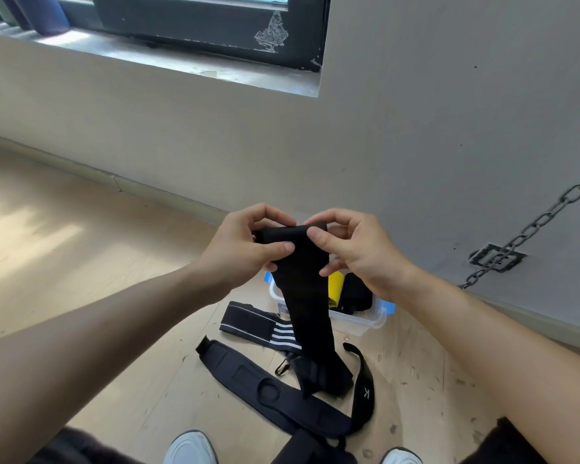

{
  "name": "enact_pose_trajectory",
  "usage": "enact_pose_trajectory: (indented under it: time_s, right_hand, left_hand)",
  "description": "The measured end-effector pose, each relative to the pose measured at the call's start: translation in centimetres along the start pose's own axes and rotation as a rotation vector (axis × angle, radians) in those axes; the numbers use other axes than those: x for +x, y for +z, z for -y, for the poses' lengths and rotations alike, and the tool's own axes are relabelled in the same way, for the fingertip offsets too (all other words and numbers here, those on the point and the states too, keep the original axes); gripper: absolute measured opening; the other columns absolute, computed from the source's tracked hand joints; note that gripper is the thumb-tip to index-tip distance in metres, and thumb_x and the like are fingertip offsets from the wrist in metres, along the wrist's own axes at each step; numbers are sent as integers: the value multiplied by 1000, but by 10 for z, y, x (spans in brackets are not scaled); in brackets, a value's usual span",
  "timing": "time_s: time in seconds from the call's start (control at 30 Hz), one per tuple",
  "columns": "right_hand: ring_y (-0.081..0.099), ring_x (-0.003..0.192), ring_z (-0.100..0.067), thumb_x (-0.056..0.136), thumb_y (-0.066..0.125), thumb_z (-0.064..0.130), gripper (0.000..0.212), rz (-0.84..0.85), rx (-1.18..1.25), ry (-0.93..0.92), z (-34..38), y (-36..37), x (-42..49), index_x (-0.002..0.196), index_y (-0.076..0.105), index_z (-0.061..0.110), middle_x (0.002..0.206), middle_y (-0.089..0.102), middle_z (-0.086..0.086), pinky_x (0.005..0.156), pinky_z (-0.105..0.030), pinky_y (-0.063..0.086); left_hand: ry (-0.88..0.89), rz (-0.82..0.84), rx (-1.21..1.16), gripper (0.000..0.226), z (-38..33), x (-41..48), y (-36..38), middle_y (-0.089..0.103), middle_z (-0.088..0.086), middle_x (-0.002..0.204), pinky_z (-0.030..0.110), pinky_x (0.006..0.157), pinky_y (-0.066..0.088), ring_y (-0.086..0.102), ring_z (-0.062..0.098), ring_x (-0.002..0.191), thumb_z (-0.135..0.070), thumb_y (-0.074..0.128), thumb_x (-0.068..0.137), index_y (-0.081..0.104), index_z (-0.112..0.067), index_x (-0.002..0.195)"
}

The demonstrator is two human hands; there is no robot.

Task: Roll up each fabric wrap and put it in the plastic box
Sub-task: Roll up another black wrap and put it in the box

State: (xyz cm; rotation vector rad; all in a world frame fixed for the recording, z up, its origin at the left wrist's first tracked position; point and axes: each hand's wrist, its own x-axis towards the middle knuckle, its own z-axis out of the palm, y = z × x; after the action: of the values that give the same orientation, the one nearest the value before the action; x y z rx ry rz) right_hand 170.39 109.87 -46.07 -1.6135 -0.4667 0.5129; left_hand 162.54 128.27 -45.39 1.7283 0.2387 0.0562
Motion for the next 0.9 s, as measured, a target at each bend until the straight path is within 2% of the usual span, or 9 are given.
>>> enact_pose_trajectory:
  time_s: [0.07,0.17,0.3,0.43,0.53,0.6,0.67,0.77,0.9]
  right_hand:
    - [70,83,-23,95,67,7,11,-2,30,-17,1,-2,0,105,70,7,97,73,-21,55,-28,58]
    - [72,80,-17,93,68,2,15,-17,88,-32,0,-3,0,107,70,5,88,74,-10,57,-26,57]
    - [71,77,-13,90,70,-2,18,-36,85,-45,-2,-2,0,104,72,8,85,74,-7,59,-25,57]
    - [70,77,-13,87,71,-7,22,-29,74,-46,-2,-2,-1,97,73,12,85,72,-7,60,-25,58]
    - [71,83,-16,86,72,-8,26,-2,58,-17,-1,-3,-1,103,72,13,95,70,-12,62,-28,60]
    - [73,90,-18,88,73,1,30,23,62,28,0,-3,0,115,69,15,105,72,-11,62,-30,61]
    - [73,94,-19,93,71,18,26,26,51,62,1,-3,0,118,68,14,107,73,-11,60,-32,61]
    - [73,84,-17,97,64,27,26,-10,7,63,0,-1,0,112,70,8,102,71,-19,54,-30,59]
    - [71,74,-13,96,66,16,14,-24,11,15,-1,-2,0,107,71,9,97,73,-20,51,-26,55]
  left_hand:
    - [-20,-6,-25,27,-1,1,-1,71,6,98,26,61,57,70,20,85,1,76,87,69,-16,106]
    - [-88,36,-43,25,-2,2,-4,67,22,111,28,64,59,71,36,103,-17,76,90,69,-14,114]
    - [-133,91,-52,27,-1,1,-4,69,21,107,27,64,59,72,35,92,-32,69,96,70,-13,114]
    - [-104,69,-8,22,2,3,-5,63,26,104,25,62,57,66,25,88,-26,71,95,71,-13,112]
    - [-85,67,-14,20,1,3,-6,64,13,96,25,61,56,68,15,83,-14,74,92,69,-11,111]
    - [-69,59,-26,22,0,2,-4,68,11,95,25,60,56,68,13,79,-6,75,90,67,-8,111]
    - [-42,43,-42,24,-2,1,-2,69,10,95,23,58,55,67,13,75,1,74,88,66,-8,109]
    - [-2,21,-43,26,-1,2,-1,69,6,93,22,56,53,67,15,74,5,76,86,66,-12,104]
    - [-21,45,-46,27,1,2,-2,72,2,97,26,58,55,70,13,80,-5,77,88,67,-17,110]
